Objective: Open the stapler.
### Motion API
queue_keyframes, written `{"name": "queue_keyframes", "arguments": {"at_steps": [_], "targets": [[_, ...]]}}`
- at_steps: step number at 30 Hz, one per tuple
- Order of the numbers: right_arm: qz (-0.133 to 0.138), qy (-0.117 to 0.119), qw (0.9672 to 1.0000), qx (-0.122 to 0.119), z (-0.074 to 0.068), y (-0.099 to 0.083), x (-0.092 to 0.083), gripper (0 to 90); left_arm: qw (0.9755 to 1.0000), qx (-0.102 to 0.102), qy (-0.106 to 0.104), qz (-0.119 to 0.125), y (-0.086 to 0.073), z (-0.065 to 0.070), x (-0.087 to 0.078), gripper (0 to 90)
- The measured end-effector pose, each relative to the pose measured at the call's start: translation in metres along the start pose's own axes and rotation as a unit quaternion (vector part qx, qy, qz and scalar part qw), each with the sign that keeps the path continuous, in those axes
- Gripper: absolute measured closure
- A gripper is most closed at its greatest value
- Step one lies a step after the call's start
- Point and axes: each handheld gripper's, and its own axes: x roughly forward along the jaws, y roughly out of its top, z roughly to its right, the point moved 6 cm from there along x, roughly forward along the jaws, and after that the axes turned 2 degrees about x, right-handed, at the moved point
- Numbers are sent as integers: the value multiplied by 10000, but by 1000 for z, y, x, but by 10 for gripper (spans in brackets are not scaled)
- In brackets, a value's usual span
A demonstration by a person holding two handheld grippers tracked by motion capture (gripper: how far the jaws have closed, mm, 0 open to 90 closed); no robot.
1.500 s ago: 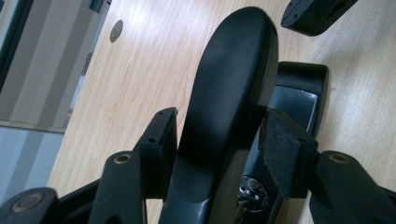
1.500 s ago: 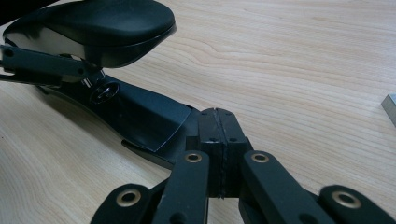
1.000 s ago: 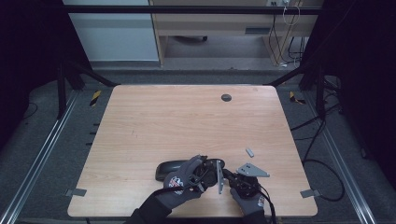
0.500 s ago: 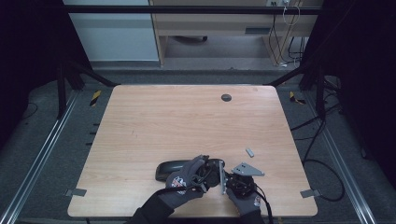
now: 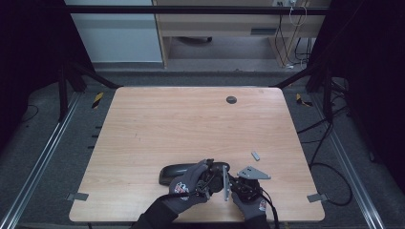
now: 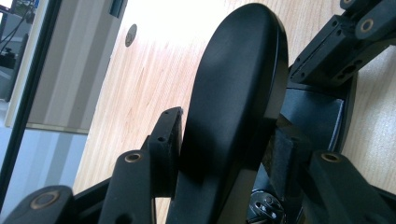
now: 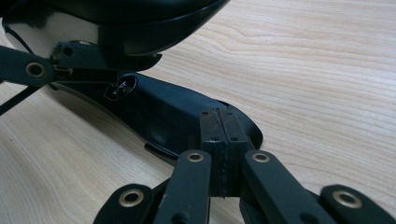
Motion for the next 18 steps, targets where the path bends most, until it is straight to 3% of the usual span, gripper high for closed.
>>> {"name": "queue_keyframes", "arguments": {"at_steps": [18], "targets": [[2,12,10000,-2,0,0,0,900,10000,26,65,32,-1,1,-3,523]]}}
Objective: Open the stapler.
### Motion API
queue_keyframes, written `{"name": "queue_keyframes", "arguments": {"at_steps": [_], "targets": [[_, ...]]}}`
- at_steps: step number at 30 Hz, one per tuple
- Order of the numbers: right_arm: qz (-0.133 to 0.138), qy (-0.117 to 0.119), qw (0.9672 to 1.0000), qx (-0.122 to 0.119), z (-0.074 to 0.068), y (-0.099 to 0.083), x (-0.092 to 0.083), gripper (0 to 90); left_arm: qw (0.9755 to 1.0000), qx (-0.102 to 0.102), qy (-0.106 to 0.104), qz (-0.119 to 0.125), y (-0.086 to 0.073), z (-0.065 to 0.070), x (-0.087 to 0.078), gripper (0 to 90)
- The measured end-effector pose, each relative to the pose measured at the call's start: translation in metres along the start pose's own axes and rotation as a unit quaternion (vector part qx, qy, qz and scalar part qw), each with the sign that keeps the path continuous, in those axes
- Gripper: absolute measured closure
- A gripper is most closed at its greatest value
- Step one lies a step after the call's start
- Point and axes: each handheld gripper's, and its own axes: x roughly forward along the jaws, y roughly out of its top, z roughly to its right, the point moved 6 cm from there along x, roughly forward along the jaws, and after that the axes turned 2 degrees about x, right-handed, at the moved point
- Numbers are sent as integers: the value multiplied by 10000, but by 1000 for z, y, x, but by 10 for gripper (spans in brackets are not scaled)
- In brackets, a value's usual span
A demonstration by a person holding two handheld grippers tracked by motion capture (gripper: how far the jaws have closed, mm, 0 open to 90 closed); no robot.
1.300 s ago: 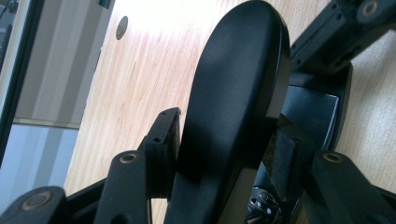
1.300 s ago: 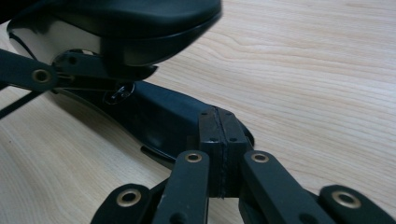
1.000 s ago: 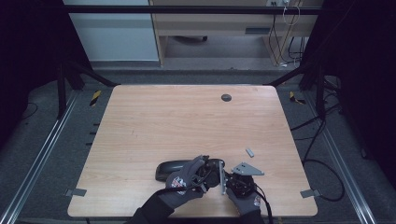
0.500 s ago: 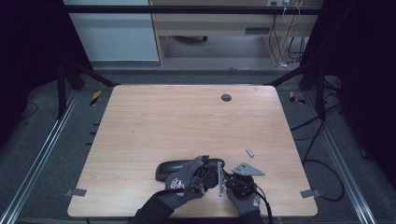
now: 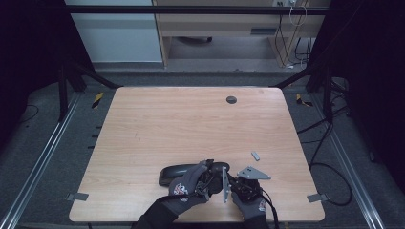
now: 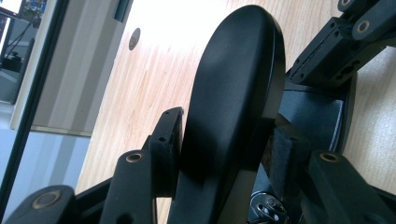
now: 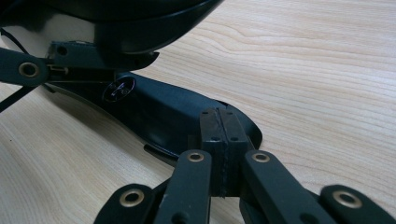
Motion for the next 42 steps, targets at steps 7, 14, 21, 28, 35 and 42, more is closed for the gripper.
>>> {"name": "queue_keyframes", "arguments": {"at_steps": [7,14,21,28,35,42], "targets": [[2,12,10000,-6,0,0,0,900,10000,-79,14,60,0,1,0,524],[-3,-20,10000,-4,-1,0,0,900,9999,100,-2,-54,1,2,2,525],[-11,-11,10000,31,0,0,0,900,9995,232,27,-190,4,4,7,525],[-10,-15,10000,69,0,0,0,900,9979,516,280,-256,6,6,6,550],[-8,-19,10000,93,0,0,0,900,9983,414,380,-139,5,6,5,553],[-9,-8,10000,84,0,0,0,900,9984,409,352,-157,5,6,5,553]]}}
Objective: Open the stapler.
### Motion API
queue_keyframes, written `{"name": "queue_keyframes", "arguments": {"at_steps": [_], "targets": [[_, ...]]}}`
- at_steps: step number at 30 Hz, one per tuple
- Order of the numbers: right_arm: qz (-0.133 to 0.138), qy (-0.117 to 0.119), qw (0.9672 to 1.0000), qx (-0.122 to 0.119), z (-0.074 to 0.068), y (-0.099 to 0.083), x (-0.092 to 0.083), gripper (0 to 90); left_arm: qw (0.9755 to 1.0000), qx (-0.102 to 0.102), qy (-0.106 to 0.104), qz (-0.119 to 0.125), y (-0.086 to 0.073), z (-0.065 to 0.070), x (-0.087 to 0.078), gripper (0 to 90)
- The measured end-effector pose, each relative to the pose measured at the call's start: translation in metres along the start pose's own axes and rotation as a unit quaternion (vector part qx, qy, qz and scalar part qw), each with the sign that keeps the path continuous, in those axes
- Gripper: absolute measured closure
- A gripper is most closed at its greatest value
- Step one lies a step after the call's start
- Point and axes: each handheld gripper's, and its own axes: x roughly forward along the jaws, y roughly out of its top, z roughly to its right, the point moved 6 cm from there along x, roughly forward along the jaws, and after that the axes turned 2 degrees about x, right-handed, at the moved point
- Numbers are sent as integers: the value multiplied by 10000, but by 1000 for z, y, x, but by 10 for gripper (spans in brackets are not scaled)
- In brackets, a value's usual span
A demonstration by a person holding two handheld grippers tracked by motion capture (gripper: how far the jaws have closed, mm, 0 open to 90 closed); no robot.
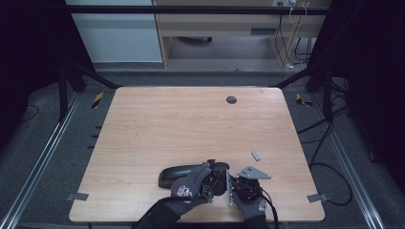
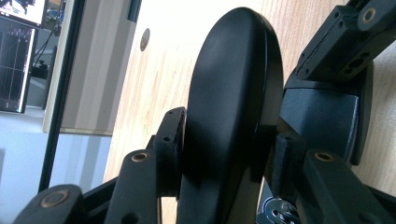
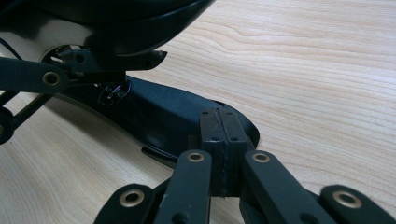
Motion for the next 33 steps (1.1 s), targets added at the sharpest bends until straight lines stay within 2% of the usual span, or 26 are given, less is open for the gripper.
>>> {"name": "queue_keyframes", "arguments": {"at_steps": [1,2,3,4,5,11,13,14,16,20,21,22,25,26,33], "targets": [[2,-12,10000,-20,0,0,0,900,10000,-5,-4,7,0,0,0,555],[5,-9,10000,-14,0,0,0,900,9994,-98,322,26,0,-7,-5,571],[5,-9,10000,-14,0,0,0,900,9989,-297,339,89,-2,-15,-11,571],[14,-10,10000,0,0,0,0,900,9977,-593,175,278,-9,-35,-23,577],[15,4,10000,-13,1,0,0,900,9977,-575,203,306,-11,-39,-27,578],[2,17,10000,1,0,0,0,900,9981,-477,254,305,-9,-32,-24,577],[5,-5,10000,-31,0,0,0,900,9976,-550,278,316,-8,-31,-23,576],[2,12,10000,-2,1,0,0,900,9966,-698,255,343,-9,-34,-24,575],[5,6,10000,-23,1,0,0,900,9962,-756,241,364,-10,-36,-26,574],[0,-3,10000,9,0,0,0,900,9910,-1202,223,548,-16,-45,-33,570],[4,-8,10000,8,0,0,0,900,9904,-1238,232,569,-18,-48,-35,570],[7,-19,10000,4,-1,1,0,900,9885,-1356,230,623,-20,-51,-37,569],[-1,3,10000,-2,0,0,0,900,9874,-1422,240,650,-23,-54,-40,569],[0,10,10000,12,1,0,0,900,9855,-1520,273,705,-24,-55,-41,569],[-11,41,10000,56,1,0,0,900,9838,-1590,348,746,-26,-57,-44,573]]}}
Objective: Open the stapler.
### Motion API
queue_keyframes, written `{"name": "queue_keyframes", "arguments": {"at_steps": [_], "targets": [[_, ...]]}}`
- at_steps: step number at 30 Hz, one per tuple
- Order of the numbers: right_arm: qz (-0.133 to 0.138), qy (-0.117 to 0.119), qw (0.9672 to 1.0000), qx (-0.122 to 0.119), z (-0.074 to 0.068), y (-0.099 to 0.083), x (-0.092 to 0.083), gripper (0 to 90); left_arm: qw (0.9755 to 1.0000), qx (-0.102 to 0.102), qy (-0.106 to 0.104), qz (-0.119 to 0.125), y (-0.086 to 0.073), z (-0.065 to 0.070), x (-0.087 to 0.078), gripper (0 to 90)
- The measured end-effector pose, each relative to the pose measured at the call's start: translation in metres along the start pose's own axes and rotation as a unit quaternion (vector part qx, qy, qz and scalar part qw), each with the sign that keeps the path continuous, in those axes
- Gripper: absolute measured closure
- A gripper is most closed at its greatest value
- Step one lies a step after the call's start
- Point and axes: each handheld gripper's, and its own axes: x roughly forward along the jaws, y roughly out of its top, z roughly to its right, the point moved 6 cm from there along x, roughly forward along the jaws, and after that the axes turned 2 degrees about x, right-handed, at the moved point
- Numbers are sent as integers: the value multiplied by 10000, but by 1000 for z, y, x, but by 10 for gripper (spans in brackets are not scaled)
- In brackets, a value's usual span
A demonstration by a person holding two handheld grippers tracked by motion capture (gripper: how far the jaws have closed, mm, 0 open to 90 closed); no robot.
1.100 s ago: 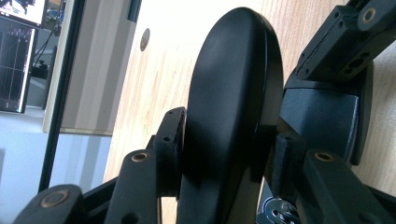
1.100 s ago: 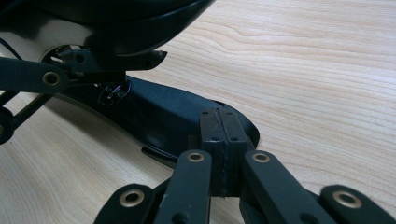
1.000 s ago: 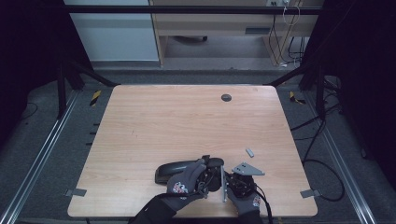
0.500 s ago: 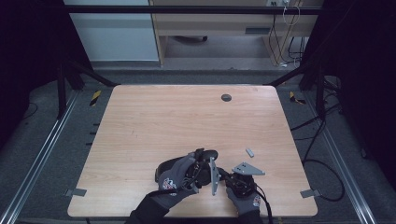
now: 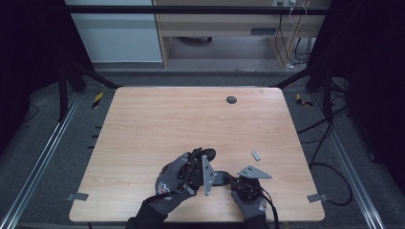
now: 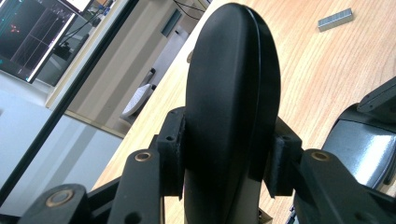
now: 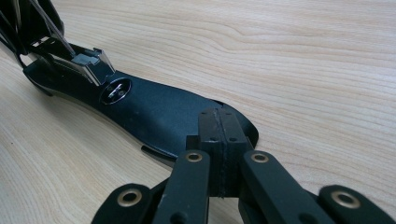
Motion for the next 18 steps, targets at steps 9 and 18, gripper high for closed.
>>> {"name": "queue_keyframes", "arguments": {"at_steps": [9,18], "targets": [[-15,-2,10000,-24,0,0,0,900,9994,-267,164,140,-5,-11,-9,579],[-23,9,10000,-84,-1,0,0,900,9977,-578,297,214,-11,-23,-19,586]]}}
